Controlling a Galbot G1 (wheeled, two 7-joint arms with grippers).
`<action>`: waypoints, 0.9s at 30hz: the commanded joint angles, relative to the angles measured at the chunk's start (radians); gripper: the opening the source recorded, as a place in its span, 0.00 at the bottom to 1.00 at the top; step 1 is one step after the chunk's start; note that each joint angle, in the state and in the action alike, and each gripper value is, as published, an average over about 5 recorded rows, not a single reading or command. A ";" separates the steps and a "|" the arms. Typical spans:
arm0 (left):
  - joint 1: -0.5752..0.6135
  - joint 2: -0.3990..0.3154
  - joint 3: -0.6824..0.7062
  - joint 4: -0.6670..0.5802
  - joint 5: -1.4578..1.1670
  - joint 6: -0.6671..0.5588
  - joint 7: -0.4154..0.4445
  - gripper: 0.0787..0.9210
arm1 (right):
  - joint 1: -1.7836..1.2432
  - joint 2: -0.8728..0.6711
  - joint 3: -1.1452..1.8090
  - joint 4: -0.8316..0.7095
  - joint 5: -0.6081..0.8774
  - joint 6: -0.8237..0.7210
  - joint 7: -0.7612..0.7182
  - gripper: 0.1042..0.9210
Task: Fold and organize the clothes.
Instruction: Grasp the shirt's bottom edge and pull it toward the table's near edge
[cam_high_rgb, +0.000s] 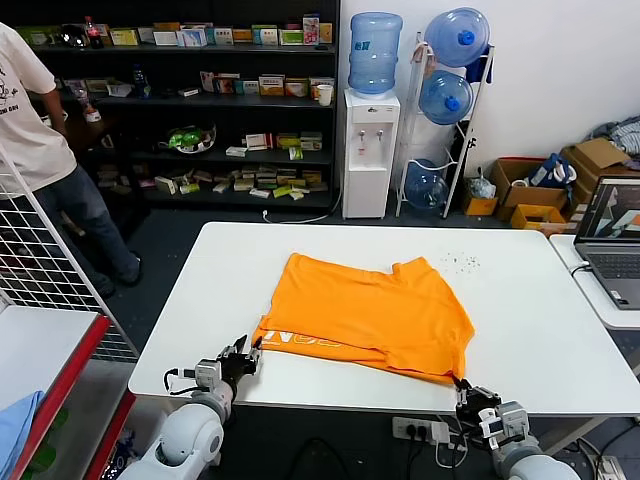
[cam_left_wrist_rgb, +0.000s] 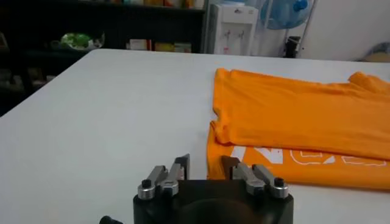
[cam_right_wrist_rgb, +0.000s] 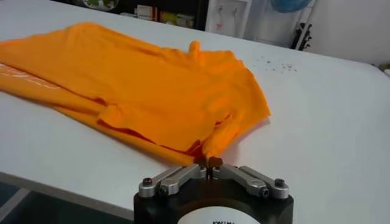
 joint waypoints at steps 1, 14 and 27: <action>0.089 0.050 -0.006 -0.143 -0.027 0.049 -0.038 0.31 | 0.002 -0.024 0.002 -0.006 0.003 0.009 -0.005 0.03; 0.294 0.118 -0.042 -0.378 -0.039 0.098 -0.107 0.02 | -0.081 -0.058 0.013 0.076 0.024 -0.037 0.007 0.03; 0.309 0.132 -0.053 -0.438 -0.018 0.092 -0.148 0.28 | -0.105 -0.071 0.063 0.171 0.119 -0.112 0.073 0.28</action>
